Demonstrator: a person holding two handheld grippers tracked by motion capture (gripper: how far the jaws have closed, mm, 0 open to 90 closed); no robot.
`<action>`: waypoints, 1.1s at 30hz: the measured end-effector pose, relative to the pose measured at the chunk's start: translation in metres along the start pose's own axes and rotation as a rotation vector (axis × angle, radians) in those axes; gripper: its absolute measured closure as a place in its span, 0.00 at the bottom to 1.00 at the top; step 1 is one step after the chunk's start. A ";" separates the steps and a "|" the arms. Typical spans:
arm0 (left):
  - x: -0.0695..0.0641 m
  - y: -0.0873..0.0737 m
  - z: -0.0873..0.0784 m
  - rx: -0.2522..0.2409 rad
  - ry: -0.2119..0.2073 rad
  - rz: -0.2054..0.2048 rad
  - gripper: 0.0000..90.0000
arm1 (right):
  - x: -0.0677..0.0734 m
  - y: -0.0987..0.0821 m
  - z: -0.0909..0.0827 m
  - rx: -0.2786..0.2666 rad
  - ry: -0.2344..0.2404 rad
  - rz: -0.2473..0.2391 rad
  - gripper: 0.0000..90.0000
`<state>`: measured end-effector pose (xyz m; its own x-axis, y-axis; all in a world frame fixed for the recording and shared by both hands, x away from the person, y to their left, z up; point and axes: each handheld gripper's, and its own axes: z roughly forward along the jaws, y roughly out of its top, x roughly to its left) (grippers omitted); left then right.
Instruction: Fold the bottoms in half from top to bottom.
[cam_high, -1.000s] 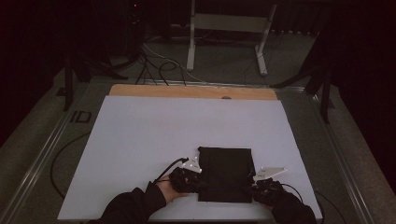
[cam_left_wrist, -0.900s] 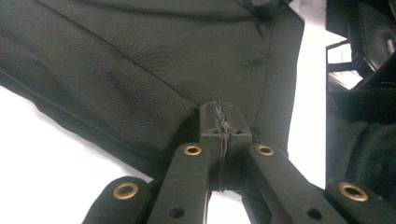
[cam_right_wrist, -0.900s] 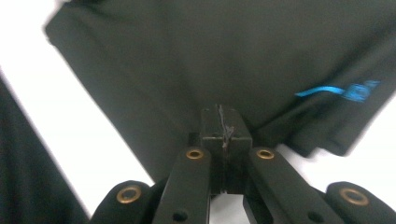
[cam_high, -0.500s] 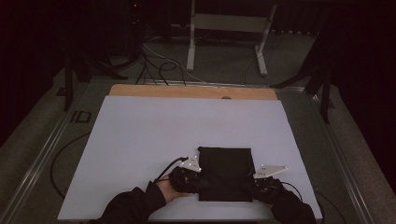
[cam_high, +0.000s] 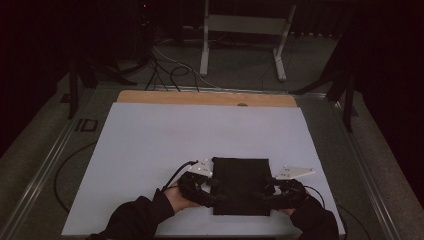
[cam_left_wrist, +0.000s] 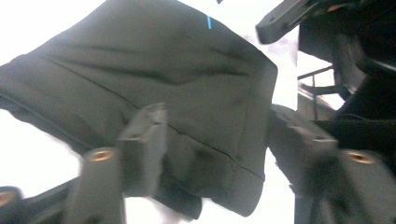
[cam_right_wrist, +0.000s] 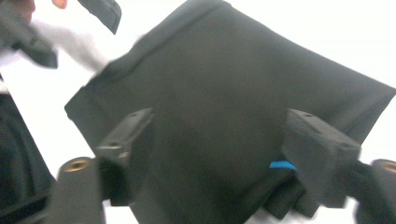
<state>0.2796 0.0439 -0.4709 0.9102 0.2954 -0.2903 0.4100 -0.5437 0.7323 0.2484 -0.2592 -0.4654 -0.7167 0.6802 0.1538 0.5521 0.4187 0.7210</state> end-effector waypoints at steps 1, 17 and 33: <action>0.001 0.002 -0.002 -0.001 0.001 -0.006 0.22 | -0.001 0.005 -0.001 -0.018 0.011 -0.012 0.16; 0.001 0.022 -0.020 -0.054 0.064 -0.017 0.00 | -0.003 0.037 -0.008 -0.076 -0.047 -0.047 0.11; 0.018 0.036 -0.026 -0.107 0.144 -0.068 0.00 | -0.014 0.059 -0.008 -0.093 -0.133 -0.056 0.11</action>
<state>0.3092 0.0505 -0.4339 0.8599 0.4418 -0.2558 0.4545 -0.4344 0.7776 0.2873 -0.2491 -0.4198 -0.6793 0.7335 0.0249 0.4666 0.4055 0.7860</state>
